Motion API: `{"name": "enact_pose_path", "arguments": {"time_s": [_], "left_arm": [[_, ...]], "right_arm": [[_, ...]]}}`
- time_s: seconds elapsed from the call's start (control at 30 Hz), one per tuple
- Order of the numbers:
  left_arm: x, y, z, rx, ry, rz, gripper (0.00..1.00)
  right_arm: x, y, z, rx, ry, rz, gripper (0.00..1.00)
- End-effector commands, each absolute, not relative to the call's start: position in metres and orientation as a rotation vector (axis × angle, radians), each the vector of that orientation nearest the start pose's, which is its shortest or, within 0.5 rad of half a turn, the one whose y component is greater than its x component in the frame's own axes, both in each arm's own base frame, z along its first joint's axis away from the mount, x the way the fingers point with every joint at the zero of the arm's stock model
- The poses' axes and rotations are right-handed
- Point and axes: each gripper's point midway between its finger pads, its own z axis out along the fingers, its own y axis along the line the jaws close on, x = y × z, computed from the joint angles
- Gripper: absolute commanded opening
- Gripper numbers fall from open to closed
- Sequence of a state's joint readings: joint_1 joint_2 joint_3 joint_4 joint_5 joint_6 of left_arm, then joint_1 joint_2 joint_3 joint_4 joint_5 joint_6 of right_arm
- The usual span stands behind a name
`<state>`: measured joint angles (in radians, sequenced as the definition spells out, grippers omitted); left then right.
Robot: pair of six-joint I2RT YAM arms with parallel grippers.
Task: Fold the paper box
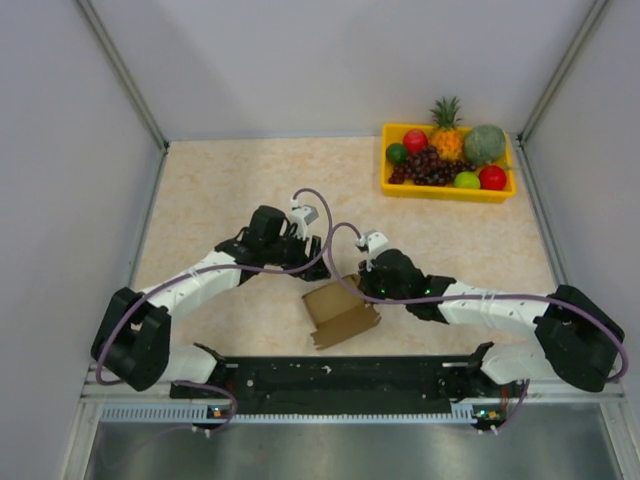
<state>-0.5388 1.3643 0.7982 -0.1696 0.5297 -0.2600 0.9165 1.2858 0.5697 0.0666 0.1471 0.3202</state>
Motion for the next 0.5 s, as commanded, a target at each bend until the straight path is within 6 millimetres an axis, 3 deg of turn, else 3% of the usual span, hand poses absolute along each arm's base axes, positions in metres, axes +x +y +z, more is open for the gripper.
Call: {"name": "enact_pose_path", "arguments": {"time_s": [0.0, 0.1, 0.17, 0.23, 0.27, 0.33, 0.37, 0.47], "left_arm": [[0.243, -0.242, 0.117, 0.493, 2.346, -0.928, 0.66], [0.252, -0.231, 0.105, 0.366, 2.361, -0.904, 0.66], [0.256, -0.228, 0.099, 0.306, 2.378, -0.923, 0.65], [0.259, -0.23, 0.098, 0.293, 2.372, -0.947, 0.63], [0.26, -0.229, 0.097, 0.273, 2.376, -0.95, 0.62], [0.262, -0.228, 0.097, 0.246, 2.363, -0.953, 0.62], [0.263, -0.227, 0.099, 0.222, 2.359, -0.957, 0.62], [0.261, -0.223, 0.1, 0.198, 2.355, -0.972, 0.64]], "right_arm": [[0.224, 0.28, 0.08, -0.693, 2.157, 0.621, 0.06], [0.224, 0.286, 0.08, -0.782, 2.171, 0.649, 0.07], [0.233, 0.289, 0.088, -0.788, 2.16, 0.677, 0.14], [0.231, 0.289, 0.078, -0.836, 2.221, 0.697, 0.13], [0.238, 0.294, 0.087, -0.863, 2.202, 0.686, 0.13], [0.238, 0.293, 0.075, -0.905, 2.263, 0.648, 0.13], [0.246, 0.298, 0.083, -0.922, 2.245, 0.635, 0.13], [0.25, 0.3, 0.076, -0.936, 2.289, 0.628, 0.14]]}}
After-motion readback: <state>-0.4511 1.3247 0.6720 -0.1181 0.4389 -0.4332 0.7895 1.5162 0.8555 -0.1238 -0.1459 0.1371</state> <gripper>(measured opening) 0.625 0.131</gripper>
